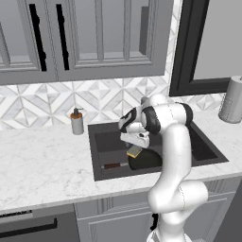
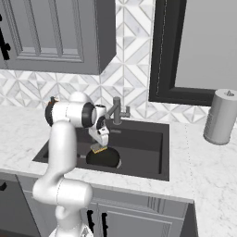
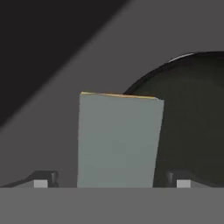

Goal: Pick the pan and sponge and place them into the sink. Then turn on the water.

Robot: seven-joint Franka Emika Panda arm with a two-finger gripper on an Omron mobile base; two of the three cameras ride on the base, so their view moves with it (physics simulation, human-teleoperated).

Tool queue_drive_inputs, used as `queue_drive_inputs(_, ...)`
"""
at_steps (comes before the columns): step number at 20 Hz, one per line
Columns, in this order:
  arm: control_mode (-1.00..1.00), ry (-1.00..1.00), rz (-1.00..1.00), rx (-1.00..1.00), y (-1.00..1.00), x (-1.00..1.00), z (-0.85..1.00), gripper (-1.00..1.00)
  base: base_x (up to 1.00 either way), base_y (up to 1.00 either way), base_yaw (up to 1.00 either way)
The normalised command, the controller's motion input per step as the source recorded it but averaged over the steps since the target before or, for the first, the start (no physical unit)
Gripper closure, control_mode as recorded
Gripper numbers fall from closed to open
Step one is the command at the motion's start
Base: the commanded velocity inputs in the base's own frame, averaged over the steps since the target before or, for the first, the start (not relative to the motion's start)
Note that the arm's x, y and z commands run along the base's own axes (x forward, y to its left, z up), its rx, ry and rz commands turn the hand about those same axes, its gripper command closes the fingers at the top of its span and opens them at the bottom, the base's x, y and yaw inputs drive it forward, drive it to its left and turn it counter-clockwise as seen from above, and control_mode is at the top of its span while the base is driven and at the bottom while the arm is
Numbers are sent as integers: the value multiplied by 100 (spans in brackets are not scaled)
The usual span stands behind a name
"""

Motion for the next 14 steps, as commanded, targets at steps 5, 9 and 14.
queue_drive_inputs(5,-100,3,-8,0,-10,-29,41,-100,0,0,0)
queue_drive_inputs(9,-100,1,-7,0,-16,-59,40,-100,0,0,0)
queue_drive_inputs(14,-100,0,-3,0,-5,-66,38,-100,0,0,0)
